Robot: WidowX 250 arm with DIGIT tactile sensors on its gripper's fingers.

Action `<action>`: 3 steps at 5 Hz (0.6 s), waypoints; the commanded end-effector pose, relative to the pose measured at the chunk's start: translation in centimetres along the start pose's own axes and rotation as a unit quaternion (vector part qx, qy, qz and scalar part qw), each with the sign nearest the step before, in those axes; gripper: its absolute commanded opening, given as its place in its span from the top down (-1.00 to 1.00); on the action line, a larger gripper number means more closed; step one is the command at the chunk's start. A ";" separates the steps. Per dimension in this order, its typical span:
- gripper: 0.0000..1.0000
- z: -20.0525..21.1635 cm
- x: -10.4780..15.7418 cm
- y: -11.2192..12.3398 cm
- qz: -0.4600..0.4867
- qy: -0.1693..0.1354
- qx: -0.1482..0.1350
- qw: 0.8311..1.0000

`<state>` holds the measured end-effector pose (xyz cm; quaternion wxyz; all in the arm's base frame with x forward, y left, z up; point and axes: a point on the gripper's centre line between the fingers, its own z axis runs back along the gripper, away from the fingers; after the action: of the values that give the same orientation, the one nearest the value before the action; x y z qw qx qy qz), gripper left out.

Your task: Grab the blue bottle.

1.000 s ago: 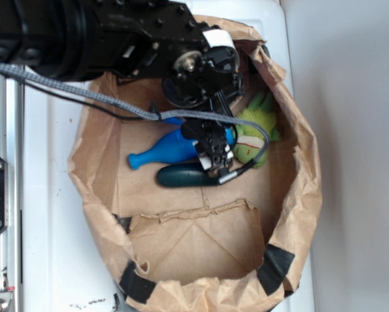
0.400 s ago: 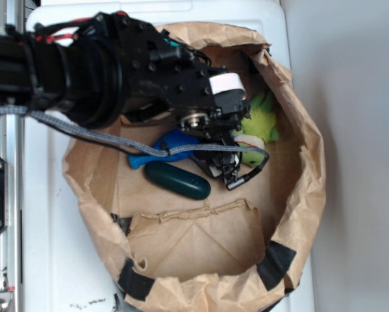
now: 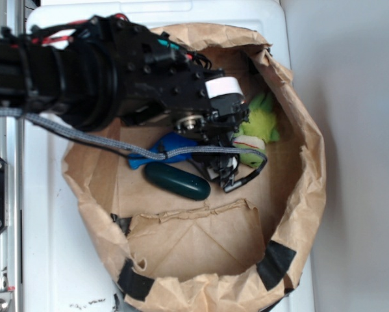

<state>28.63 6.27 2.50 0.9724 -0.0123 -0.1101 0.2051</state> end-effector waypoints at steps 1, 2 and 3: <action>1.00 9.9 0.9 -2.4 -0.100 -0.028 -0.018 0.994; 1.00 13.2 0.9 -2.3 -0.094 -0.021 -0.018 0.995; 1.00 13.4 0.8 -1.9 -0.100 -0.017 -0.025 0.995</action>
<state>26.66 3.87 14.03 0.9892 -0.0240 -0.0997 0.1045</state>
